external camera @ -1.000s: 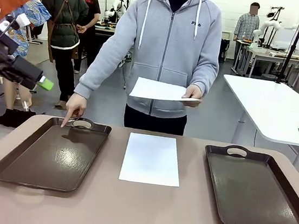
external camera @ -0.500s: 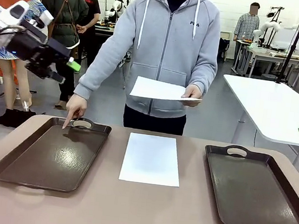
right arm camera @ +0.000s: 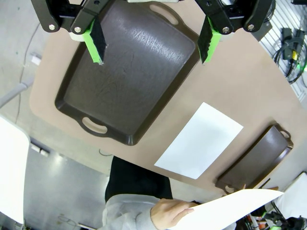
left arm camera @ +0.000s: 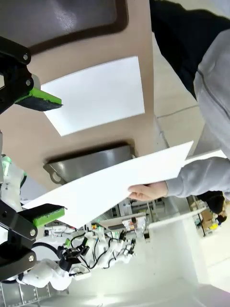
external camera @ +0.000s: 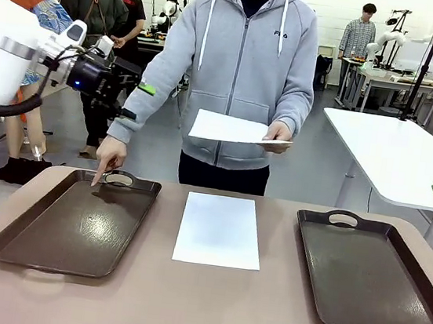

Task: Sort the A4 documents.
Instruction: Receive the A4 Paper.

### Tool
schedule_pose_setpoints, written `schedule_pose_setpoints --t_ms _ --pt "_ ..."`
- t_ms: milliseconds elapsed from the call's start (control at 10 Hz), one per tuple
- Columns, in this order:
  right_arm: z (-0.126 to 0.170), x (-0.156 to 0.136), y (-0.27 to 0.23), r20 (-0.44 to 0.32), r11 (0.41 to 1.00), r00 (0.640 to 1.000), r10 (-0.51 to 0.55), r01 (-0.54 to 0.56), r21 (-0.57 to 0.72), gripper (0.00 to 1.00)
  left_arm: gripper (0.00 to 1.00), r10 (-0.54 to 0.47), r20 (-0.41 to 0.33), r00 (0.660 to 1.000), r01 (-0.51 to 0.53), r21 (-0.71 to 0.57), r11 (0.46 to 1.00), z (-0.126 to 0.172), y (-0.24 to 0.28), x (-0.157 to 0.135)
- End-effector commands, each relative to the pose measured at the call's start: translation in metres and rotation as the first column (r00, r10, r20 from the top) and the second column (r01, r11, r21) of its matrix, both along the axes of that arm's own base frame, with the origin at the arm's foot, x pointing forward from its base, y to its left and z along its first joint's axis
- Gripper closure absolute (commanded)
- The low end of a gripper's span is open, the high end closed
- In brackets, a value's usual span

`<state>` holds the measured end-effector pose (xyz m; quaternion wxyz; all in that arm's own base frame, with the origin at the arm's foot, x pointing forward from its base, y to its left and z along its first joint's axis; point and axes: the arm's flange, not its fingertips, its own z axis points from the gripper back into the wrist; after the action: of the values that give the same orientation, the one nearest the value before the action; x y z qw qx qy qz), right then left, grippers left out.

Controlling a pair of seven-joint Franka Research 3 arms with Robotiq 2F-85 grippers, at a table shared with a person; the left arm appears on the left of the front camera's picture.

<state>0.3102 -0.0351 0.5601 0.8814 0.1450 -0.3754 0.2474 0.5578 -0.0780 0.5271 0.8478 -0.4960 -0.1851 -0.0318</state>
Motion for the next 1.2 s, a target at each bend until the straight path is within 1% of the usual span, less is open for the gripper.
schedule_pose_setpoints --t_ms 0,200,400,700,900,1100 --pt "-0.001 0.001 0.001 -0.002 1.000 1.000 0.010 -0.010 0.008 0.00 0.00 -0.029 0.005 1.000 0.029 -0.080 0.996 -0.007 -0.016 0.022" --pt "-0.001 0.001 0.001 -0.002 1.000 1.000 0.010 -0.010 0.008 0.00 0.00 -0.044 -0.011 0.999 0.042 -0.130 0.991 -0.021 -0.037 0.039" --pt "-0.001 0.001 0.001 -0.002 1.000 1.000 0.010 -0.010 0.008 0.00 0.00 -0.045 -0.056 0.997 0.034 -0.188 0.982 -0.032 -0.052 0.046" --pt "-0.001 0.001 0.001 -0.002 1.000 1.000 0.010 -0.010 0.008 0.00 0.00 -0.075 -0.095 0.993 0.043 -0.298 0.953 -0.049 -0.072 0.059" --pt "-0.001 0.001 0.001 -0.002 1.000 1.000 0.010 -0.010 0.008 0.00 0.00 -0.115 -0.134 0.984 0.061 -0.354 0.933 -0.058 -0.089 0.064" --pt "-0.001 0.001 0.001 -0.002 1.000 1.000 0.010 -0.010 0.008 0.00 0.00 -0.156 -0.167 0.974 0.084 -0.371 0.925 -0.063 -0.101 0.065"
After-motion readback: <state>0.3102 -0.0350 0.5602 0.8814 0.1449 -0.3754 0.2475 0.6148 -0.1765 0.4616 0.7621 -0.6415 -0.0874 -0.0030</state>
